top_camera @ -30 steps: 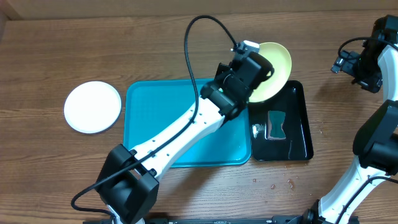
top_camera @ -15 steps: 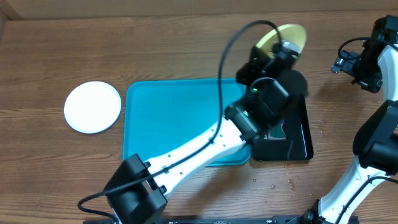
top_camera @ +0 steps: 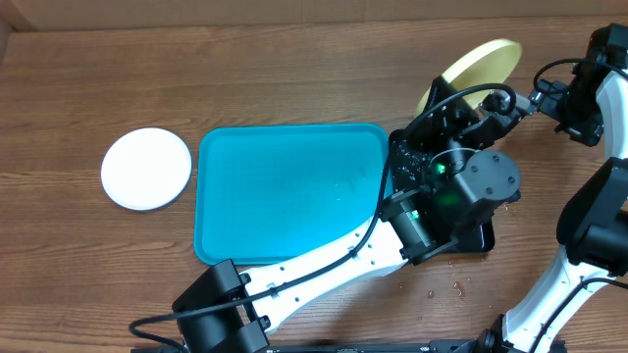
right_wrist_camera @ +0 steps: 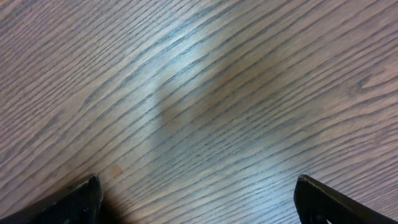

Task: Clean dirty plates on tray and stack at the side
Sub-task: 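Lift the yellow plate with the left gripper and tilt it over the black tray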

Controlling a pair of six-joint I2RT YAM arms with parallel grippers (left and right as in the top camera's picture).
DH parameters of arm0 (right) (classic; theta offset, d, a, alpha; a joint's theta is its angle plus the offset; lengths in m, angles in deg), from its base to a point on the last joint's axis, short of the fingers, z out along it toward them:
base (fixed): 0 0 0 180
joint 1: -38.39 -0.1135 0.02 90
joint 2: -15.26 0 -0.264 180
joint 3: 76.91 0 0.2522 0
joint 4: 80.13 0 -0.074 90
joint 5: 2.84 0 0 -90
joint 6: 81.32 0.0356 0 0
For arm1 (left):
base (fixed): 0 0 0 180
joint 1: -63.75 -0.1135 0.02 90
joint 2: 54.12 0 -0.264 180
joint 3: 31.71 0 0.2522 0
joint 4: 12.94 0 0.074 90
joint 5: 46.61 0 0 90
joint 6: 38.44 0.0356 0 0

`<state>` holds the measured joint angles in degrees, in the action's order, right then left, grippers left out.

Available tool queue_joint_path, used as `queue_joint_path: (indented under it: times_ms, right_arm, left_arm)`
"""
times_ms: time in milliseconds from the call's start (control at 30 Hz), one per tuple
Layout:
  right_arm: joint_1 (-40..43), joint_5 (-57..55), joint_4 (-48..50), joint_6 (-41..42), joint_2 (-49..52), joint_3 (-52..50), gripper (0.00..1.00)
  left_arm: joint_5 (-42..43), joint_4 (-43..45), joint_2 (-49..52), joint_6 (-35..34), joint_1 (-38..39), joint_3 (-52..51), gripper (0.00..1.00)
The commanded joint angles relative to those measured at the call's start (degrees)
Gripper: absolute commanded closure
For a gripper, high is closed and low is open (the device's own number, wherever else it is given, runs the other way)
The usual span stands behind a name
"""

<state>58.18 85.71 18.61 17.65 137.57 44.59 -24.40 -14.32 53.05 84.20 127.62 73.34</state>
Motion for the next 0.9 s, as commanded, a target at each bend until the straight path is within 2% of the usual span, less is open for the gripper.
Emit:
queue_joint_path:
  times_ms: [0,33,67,133,233,300,367,467,533,600,667,733,867]
  right_arm:
    - [0.00,0.02,0.20,0.24,-1.77,0.96,0.00]
    - [0.00,0.02,0.20,0.24,-1.77,0.96,0.00]
    - [0.00,0.02,0.20,0.24,-1.77,0.96,0.00]
    - [0.00,0.02,0.20,0.24,-1.77,0.96,0.00]
    - [0.00,0.02,0.20,0.24,-1.77,0.96,0.00]
    - [0.00,0.02,0.20,0.24,-1.77,0.96,0.00]
    - [0.00,0.02,0.20,0.24,-1.77,0.96,0.00]
    - [0.00,0.02,0.20,0.24,-1.75,0.96,0.00]
    - [0.00,0.02,0.20,0.24,-1.77,0.96,0.00]
    - [0.00,0.02,0.20,0.24,-1.75,0.96,0.00]
    - [0.00,0.02,0.20,0.24,-1.77,0.96,0.00]
    - [0.00,0.02,0.20,0.24,-1.77,0.96,0.00]
    - [0.00,0.02,0.20,0.24,-1.77,0.96,0.00]
  left_arm:
    - [-0.26,-8.00,0.39,-14.47,-0.52,0.70,0.96]
    - [1.55,-12.66,0.39,-19.37,-0.72,0.70,0.96]
    - [6.62,-20.33,0.39,-27.17,-1.25,0.70,0.96]
    - [9.75,-24.00,0.39,-31.06,-1.73,0.70,0.96]
    - [7.72,-22.49,0.39,-30.93,-2.23,0.70,0.96]
    - [5.44,-19.43,0.39,-28.48,-2.32,0.70,0.96]
    - [5.16,-17.49,0.39,-25.86,-2.32,0.70,0.96]
    - [5.97,-18.01,0.39,-25.70,-2.32,0.70,0.96]
    - [6.40,-20.79,0.39,-29.05,-2.43,0.70,0.96]
    - [7.78,-25.62,0.39,-35.69,-2.71,0.70,0.96]
    - [13.46,-31.95,0.39,-43.91,-3.45,0.70,0.96]
    - [22.97,-38.27,0.39,-52.87,-4.74,0.68,0.96]
    - [40.54,-44.41,0.39,-62.36,-9.09,0.68,0.96]
